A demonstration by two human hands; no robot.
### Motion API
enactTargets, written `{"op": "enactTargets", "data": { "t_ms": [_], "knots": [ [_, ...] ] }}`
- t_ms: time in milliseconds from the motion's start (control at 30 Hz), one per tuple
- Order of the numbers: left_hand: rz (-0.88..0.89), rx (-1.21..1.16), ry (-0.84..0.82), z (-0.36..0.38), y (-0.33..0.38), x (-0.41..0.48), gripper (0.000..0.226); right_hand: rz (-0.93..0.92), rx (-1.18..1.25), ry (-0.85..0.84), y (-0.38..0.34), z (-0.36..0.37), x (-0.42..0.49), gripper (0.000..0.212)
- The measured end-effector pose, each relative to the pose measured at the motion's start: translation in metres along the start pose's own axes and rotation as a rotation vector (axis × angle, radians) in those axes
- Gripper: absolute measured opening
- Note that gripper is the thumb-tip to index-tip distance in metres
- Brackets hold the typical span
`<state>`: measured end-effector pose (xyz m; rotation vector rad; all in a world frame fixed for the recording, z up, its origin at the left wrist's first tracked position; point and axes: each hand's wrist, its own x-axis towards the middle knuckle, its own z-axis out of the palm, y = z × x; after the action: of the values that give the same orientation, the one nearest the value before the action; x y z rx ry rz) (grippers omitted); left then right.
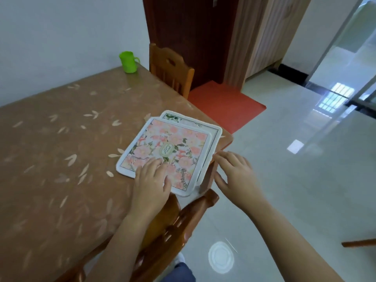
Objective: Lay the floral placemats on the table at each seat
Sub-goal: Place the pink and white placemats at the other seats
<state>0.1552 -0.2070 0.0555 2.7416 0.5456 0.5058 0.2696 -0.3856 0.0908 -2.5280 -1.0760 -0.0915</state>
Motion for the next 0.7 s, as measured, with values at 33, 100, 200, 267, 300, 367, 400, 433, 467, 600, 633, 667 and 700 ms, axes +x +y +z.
{"op": "enactTargets", "data": {
  "t_ms": [33, 100, 200, 267, 300, 367, 400, 433, 467, 600, 633, 667, 700],
  "knots": [
    [0.004, -0.002, -0.022, 0.007, -0.009, 0.005, 0.035, 0.003, -0.014, -0.025, 0.002, 0.008, 0.011, 0.037],
    [0.031, -0.001, -0.069, 0.023, -0.028, 0.014, 0.035, 0.02, -0.042, -0.075, 0.006, 0.024, 0.029, 0.039],
    [0.11, 0.024, -0.13, 0.046, -0.052, 0.019, 0.034, 0.021, -0.084, -0.169, 0.013, 0.049, 0.05, 0.043],
    [0.134, 0.025, -0.184, 0.06, -0.062, 0.018, 0.037, 0.006, -0.087, -0.226, 0.015, 0.063, 0.059, 0.045],
    [0.139, 0.026, -0.205, 0.067, -0.066, 0.016, 0.038, -0.008, -0.08, -0.253, 0.016, 0.069, 0.063, 0.045],
    [0.136, 0.022, -0.247, 0.077, -0.073, 0.012, 0.038, -0.04, -0.055, -0.308, 0.017, 0.079, 0.069, 0.045],
    [0.136, 0.019, -0.269, 0.082, -0.076, 0.01, 0.038, -0.055, -0.041, -0.335, 0.017, 0.084, 0.072, 0.046],
    [0.144, 0.028, -0.289, 0.086, -0.078, 0.008, 0.039, -0.07, -0.026, -0.361, 0.017, 0.089, 0.076, 0.046],
    [0.155, 0.048, -0.304, 0.09, -0.08, 0.006, 0.041, -0.085, -0.015, -0.389, 0.018, 0.093, 0.078, 0.046],
    [0.132, 0.055, -0.354, 0.099, -0.083, -0.001, 0.049, -0.126, 0.01, -0.502, 0.02, 0.109, 0.086, 0.046],
    [0.125, 0.043, -0.348, 0.1, -0.083, -0.001, 0.049, -0.131, 0.014, -0.518, 0.021, 0.112, 0.087, 0.046],
    [0.118, 0.03, -0.331, 0.102, -0.083, -0.001, 0.048, -0.137, 0.019, -0.531, 0.022, 0.115, 0.087, 0.046],
    [0.106, 0.015, -0.304, 0.104, -0.083, -0.001, 0.045, -0.143, 0.024, -0.545, 0.023, 0.118, 0.088, 0.045]
  ]
}}
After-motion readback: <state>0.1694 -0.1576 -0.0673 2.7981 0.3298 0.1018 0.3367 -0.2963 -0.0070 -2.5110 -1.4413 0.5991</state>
